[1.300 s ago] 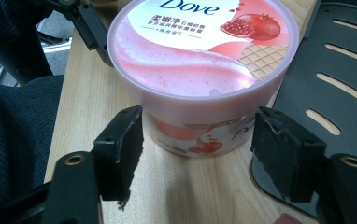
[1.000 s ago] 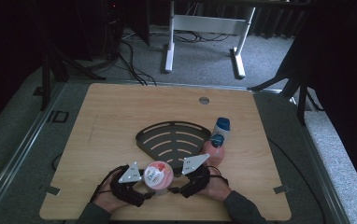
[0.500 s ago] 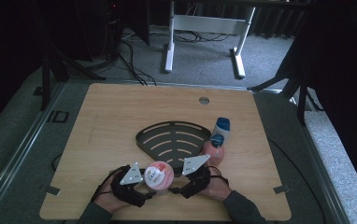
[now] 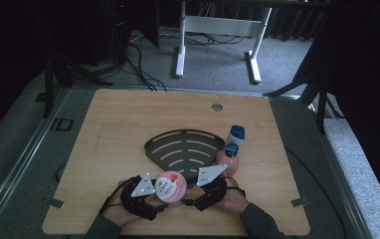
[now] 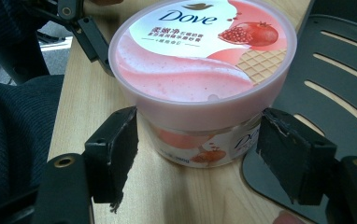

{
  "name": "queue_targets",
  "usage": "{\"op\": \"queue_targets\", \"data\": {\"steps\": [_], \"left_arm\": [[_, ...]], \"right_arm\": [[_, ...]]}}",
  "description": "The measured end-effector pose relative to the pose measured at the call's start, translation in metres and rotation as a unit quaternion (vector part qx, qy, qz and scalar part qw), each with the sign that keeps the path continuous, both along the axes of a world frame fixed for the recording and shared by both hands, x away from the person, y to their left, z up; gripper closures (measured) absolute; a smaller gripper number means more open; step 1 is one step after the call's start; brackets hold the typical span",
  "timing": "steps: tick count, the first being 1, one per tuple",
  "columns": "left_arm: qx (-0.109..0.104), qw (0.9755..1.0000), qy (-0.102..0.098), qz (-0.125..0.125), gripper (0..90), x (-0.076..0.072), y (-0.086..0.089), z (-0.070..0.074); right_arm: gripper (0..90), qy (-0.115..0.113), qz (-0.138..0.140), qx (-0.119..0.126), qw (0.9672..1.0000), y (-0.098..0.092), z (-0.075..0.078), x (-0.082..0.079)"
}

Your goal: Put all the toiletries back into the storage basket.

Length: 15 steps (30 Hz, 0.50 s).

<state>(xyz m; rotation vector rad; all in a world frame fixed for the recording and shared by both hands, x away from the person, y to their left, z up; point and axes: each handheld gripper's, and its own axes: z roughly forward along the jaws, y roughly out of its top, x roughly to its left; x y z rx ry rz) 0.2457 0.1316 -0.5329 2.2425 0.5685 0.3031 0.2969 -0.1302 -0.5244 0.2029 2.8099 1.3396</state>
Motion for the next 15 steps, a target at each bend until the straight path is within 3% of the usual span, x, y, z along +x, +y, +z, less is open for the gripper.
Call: {"op": "queue_targets", "data": {"steps": [15], "left_arm": [[0.004, 1.0, -0.007, -0.003, 14.8, 0.0069, -0.0098, 0.0044]], "right_arm": [[29.0, 0.002, -0.011, 0.007, 0.9999, -0.0102, 0.0028, 0.0042]]}}
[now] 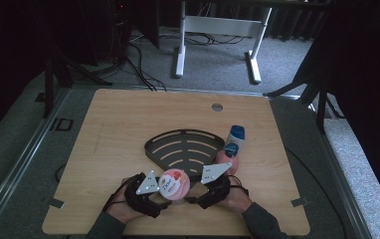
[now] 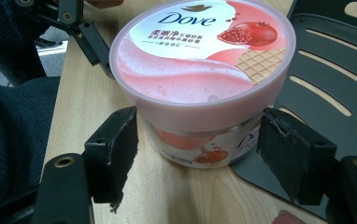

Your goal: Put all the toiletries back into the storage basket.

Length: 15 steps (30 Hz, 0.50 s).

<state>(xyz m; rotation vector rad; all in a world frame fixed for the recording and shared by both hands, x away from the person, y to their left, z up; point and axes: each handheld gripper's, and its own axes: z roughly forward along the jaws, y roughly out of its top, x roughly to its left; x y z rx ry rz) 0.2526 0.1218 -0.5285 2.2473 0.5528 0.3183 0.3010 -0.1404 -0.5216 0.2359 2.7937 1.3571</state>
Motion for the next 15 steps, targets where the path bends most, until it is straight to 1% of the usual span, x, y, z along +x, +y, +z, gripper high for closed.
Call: {"op": "queue_targets", "data": {"steps": [5, 11, 15], "left_arm": [[0.002, 1.0, -0.002, 0.0, 14.8, 0.0004, -0.0004, 0.0011], [-0.001, 1.0, -0.009, 0.001, 14.7, -0.0009, 0.0027, 0.0071], [0.001, 1.0, -0.008, 0.001, 14.7, -0.0004, 0.0039, 0.0082]], "right_arm": [[28.7, 0.001, -0.003, -0.001, 1.0, -0.0006, -0.0005, 0.0008], [28.7, 0.001, -0.004, 0.002, 1.0, 0.0014, 0.0007, 0.0003], [28.7, 0.0, -0.004, 0.002, 1.0, 0.0031, 0.0004, 0.0005]]}}
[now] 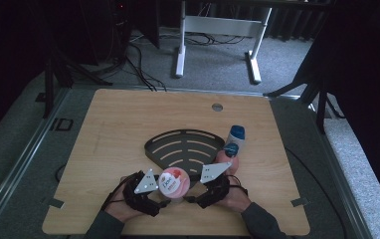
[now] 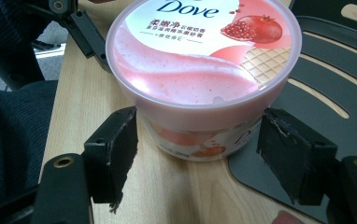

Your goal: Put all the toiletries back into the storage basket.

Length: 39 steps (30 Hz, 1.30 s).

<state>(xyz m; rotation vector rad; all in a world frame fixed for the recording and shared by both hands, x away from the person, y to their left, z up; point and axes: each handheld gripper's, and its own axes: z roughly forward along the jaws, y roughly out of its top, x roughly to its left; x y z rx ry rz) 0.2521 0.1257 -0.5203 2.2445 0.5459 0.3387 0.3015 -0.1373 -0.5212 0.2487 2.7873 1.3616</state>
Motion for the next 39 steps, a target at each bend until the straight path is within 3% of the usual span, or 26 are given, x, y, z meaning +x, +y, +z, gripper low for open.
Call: {"op": "queue_targets", "data": {"steps": [24, 39], "left_arm": [[-0.005, 0.9998, -0.01, 0.017, 14.8, 0.001, 0.011, 0.013], [0.002, 0.9998, 0.0, 0.02, 14.8, 0.001, 0.01, 0.007]], "right_arm": [[28.3, -0.017, -0.001, 0.012, 0.9998, 0.011, 0.015, 0.003], [28.0, -0.013, -0.002, 0.007, 0.9999, 0.013, 0.008, 0.004]]}}
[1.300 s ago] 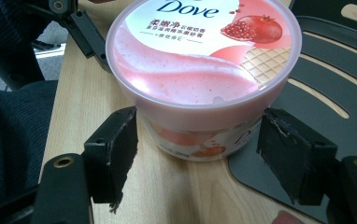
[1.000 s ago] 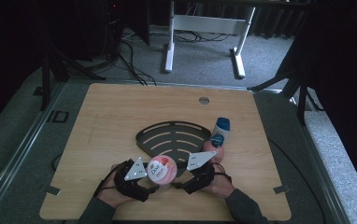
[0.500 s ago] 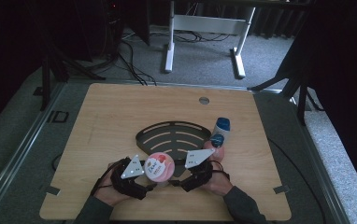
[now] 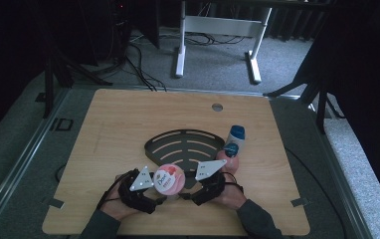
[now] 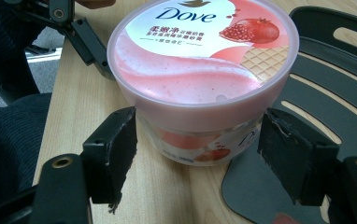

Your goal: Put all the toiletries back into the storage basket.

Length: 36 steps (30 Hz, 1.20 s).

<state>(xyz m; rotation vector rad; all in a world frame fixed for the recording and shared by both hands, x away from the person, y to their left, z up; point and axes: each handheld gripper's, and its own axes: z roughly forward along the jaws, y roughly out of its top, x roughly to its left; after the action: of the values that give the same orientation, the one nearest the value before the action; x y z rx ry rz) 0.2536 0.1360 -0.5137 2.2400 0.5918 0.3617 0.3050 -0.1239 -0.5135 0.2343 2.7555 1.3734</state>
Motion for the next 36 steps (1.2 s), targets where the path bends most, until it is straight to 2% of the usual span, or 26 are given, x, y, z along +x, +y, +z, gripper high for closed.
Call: {"op": "queue_targets", "data": {"steps": [36], "left_arm": [[0.001, 0.9997, -0.014, 0.018, 14.8, 0.008, 0.013, 0.027]], "right_arm": [[28.0, -0.019, -0.005, 0.025, 0.9995, 0.013, 0.024, 0.009]]}}
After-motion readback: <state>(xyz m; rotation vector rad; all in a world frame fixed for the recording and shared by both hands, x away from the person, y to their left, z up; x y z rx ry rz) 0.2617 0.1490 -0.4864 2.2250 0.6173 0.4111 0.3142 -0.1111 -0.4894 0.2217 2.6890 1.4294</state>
